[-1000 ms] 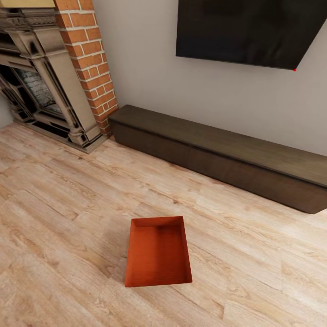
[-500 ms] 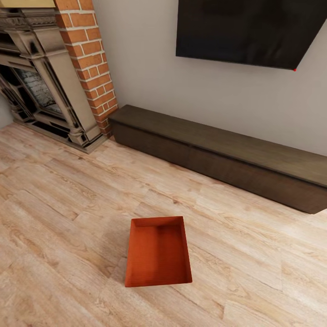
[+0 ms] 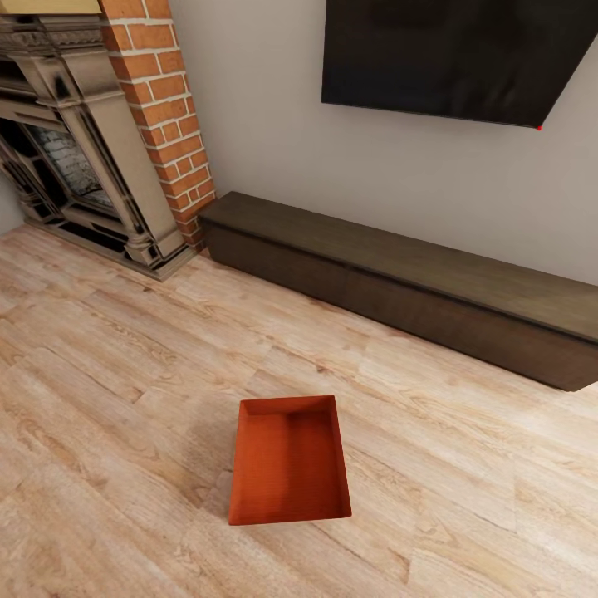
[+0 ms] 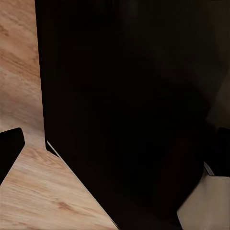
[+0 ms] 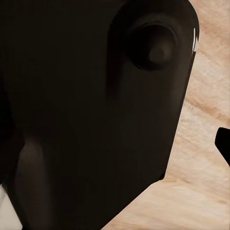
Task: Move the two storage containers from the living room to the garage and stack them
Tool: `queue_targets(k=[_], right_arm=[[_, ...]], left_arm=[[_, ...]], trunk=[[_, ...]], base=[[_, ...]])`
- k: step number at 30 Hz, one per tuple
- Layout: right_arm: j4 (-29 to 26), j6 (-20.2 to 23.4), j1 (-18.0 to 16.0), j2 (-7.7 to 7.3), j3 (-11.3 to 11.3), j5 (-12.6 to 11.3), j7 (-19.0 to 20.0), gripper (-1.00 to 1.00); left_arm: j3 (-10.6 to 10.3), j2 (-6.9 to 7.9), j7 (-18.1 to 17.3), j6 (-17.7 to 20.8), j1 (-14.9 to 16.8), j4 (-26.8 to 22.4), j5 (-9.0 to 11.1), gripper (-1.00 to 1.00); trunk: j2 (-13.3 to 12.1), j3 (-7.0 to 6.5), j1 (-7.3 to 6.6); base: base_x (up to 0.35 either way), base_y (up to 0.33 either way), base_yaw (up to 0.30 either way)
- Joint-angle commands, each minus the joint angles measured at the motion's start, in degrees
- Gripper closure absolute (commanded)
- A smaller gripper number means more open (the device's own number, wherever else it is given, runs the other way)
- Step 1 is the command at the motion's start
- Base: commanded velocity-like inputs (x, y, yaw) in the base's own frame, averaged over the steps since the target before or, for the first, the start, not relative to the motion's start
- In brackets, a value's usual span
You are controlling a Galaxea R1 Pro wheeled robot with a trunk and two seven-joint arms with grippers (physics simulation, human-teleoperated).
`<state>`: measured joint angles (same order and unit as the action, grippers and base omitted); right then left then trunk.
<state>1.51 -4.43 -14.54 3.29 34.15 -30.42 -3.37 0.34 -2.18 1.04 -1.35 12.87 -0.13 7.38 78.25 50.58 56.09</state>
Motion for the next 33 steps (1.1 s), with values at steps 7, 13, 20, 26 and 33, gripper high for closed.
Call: queue_targets(k=[7, 13, 20, 26, 33], right_arm=[[0.2, -0.3, 0.0, 0.06, 0.5, -0.4, 0.0, -1.00], [0.2, -0.3, 0.0, 0.05, 0.5, -0.3, 0.0, -1.00], [0.2, -0.2, 0.0, 0.05, 0.5, -0.3, 0.0, -1.00], [0.2, -0.2, 0.0, 0.05, 0.6, -0.3, 0.0, -1.00], [0.2, -0.4, 0.0, 0.10, 0.6, -0.2, -0.1, -1.00]], left_arm=[[0.0, -0.02, 0.1, -0.1, 0.0, 0.0, 0.5, -1.00], [0.0, -0.02, 0.1, -0.1, 0.0, 0.0, 0.5, -1.00], [0.0, -0.02, 0.1, -0.1, 0.0, 0.0, 0.4, -1.00], [0.0, -0.02, 0.1, -0.1, 0.0, 0.0, 0.4, -1.00], [0.0, -0.03, 0.1, -0.1, 0.0, 0.0, 0.4, -1.00]], trunk=[[0.0, 0.03, 0.00], [0.0, 0.03, 0.00], [0.0, 0.03, 0.00], [0.0, 0.03, 0.00], [0.0, 0.03, 0.00]], base=[[0.000, 0.000, 0.000], [0.000, 0.000, 0.000], [0.000, 0.000, 0.000], [0.000, 0.000, 0.000], [0.000, 0.000, 0.000]])
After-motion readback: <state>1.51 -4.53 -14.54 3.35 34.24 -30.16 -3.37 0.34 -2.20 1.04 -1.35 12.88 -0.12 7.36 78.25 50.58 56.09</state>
